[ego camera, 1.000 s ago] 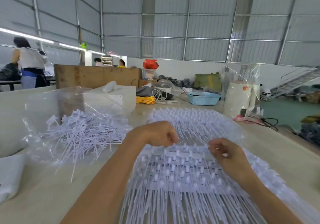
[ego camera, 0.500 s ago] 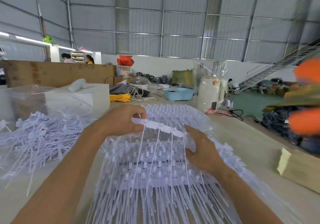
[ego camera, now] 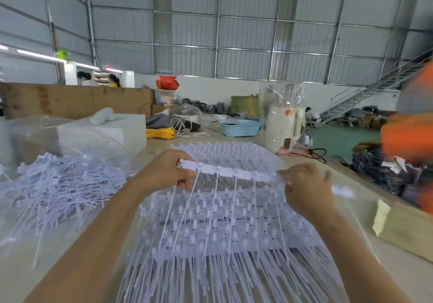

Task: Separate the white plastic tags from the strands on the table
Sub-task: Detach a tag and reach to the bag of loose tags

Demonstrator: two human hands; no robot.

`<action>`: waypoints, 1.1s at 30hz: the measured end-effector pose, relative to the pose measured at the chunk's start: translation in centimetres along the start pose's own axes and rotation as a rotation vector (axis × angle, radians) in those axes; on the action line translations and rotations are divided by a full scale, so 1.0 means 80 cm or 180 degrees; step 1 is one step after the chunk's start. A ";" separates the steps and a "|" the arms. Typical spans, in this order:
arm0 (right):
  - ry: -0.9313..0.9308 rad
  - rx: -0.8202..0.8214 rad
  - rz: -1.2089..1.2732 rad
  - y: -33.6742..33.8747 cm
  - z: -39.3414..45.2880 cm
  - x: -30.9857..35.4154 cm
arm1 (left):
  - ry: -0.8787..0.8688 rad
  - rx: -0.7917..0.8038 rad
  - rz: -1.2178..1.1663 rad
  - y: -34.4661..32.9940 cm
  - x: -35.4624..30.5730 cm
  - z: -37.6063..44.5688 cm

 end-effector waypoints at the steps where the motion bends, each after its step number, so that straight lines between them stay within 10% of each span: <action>1: 0.0005 0.0536 0.0052 -0.006 0.001 -0.001 | -0.0044 -0.0054 0.0066 -0.006 0.002 0.003; 7: 0.0656 0.0455 0.2069 0.004 -0.011 0.045 | -0.0357 0.0061 0.0912 -0.025 -0.010 0.011; 12: 0.1234 0.1446 0.1945 0.010 -0.007 0.112 | -0.0715 0.0074 0.1051 -0.020 -0.029 0.008; 19: 0.1311 0.1216 0.2741 0.009 0.011 0.137 | -0.0137 0.0176 -0.0003 -0.011 -0.028 0.004; 33: 0.1246 0.0948 0.2557 -0.014 0.009 0.148 | 0.0346 -0.0489 0.0383 -0.032 -0.005 0.012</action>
Point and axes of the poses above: each hand's wrist, its own z-axis towards the middle knuckle, its own y-axis out of the back of the hand, x = y × z, the point moved 1 cm from there along z, towards the middle knuckle, and after that the axes turned 10 degrees about -y, right-handed, at the moved point
